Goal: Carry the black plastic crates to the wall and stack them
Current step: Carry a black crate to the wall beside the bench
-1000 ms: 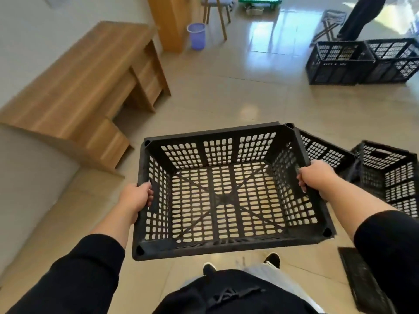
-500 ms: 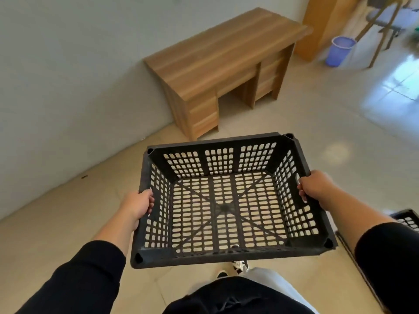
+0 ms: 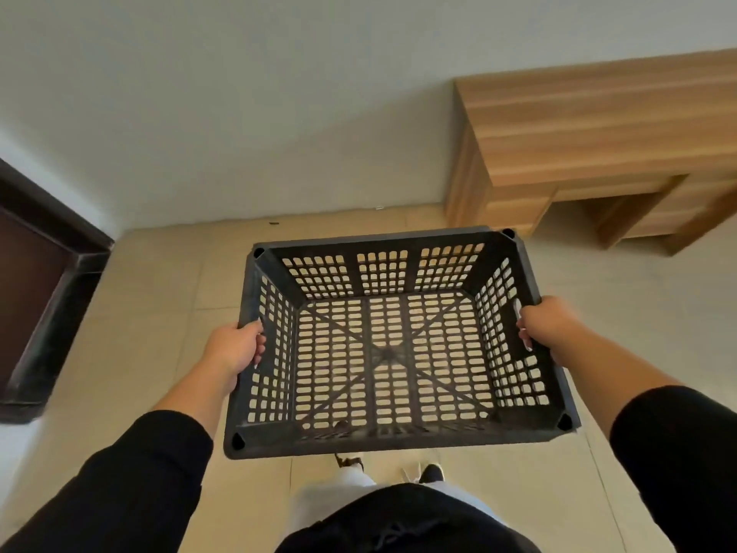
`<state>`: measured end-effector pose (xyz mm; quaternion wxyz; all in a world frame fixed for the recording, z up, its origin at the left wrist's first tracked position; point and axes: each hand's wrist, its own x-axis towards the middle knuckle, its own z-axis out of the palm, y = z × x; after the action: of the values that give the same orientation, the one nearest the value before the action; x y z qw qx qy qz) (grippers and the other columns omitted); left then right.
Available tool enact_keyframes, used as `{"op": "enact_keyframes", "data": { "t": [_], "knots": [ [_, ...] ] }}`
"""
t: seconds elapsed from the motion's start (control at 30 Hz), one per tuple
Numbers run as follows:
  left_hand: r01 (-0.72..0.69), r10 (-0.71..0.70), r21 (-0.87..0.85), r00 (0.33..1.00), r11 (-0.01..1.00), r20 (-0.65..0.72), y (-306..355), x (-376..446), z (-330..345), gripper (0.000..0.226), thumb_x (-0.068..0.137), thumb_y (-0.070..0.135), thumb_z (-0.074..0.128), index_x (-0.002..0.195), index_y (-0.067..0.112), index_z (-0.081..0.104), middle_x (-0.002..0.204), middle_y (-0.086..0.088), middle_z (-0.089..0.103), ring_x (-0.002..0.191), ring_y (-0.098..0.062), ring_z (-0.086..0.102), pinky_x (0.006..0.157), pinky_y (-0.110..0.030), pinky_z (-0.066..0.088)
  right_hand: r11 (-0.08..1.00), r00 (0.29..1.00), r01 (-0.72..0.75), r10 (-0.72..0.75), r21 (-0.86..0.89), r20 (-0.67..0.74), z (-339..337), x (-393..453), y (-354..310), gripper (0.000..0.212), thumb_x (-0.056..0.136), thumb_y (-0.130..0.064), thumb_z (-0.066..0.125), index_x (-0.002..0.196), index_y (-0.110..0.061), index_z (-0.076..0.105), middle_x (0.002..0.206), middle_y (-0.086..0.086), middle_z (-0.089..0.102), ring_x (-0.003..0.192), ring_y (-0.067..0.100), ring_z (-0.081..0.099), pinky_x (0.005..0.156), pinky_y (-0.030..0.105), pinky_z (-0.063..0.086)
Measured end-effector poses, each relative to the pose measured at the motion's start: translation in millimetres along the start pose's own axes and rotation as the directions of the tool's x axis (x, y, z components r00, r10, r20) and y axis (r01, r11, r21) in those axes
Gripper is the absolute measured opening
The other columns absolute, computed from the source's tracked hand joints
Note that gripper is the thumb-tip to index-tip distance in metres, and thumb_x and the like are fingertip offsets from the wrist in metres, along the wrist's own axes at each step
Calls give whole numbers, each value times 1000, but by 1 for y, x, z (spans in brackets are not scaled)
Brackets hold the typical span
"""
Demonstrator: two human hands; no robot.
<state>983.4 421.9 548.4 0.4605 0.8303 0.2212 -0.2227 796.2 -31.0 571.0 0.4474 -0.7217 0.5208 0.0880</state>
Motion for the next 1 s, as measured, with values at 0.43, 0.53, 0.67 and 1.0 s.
{"op": "enact_keyframes", "data": {
  "t": [0.43, 0.53, 0.67, 1.0],
  "knots": [
    [65, -65, -66, 998, 996, 5, 32, 146, -99, 19, 103, 21, 62, 97, 4, 70, 79, -9, 67, 67, -20, 58, 65, -38, 51, 997, 999, -4, 8, -80, 44, 127, 34, -147, 10, 98, -6, 59, 104, 3, 60, 94, 22, 70, 79, 35, 69, 85, 53, 62],
    [63, -62, -51, 998, 997, 24, 55, 181, -108, 20, 103, 22, 62, 97, 4, 70, 79, -9, 67, 68, -20, 58, 68, -39, 51, 997, 1000, -19, 21, -72, 22, 142, 46, -171, 11, 97, -7, 61, 103, 2, 61, 93, 21, 71, 86, 39, 73, 87, 53, 62],
    [60, -59, -39, 998, 997, 35, 86, 223, -105, 20, 103, 23, 62, 98, 5, 70, 81, -9, 67, 71, -21, 59, 70, -39, 51, 999, 1000, -17, 17, -29, -2, 150, 70, -201, 14, 94, -3, 59, 81, -7, 59, 74, 13, 64, 63, 26, 62, 63, 41, 55],
    [85, -84, -1, 996, 996, 29, 178, 327, -61, 22, 104, 22, 61, 104, 3, 70, 86, -10, 70, 74, -21, 62, 72, -39, 55, 998, 997, -58, 59, -32, 42, 161, 184, -293, 14, 96, -5, 59, 82, -6, 60, 78, 15, 65, 67, 28, 63, 67, 41, 56]
  ]
}}
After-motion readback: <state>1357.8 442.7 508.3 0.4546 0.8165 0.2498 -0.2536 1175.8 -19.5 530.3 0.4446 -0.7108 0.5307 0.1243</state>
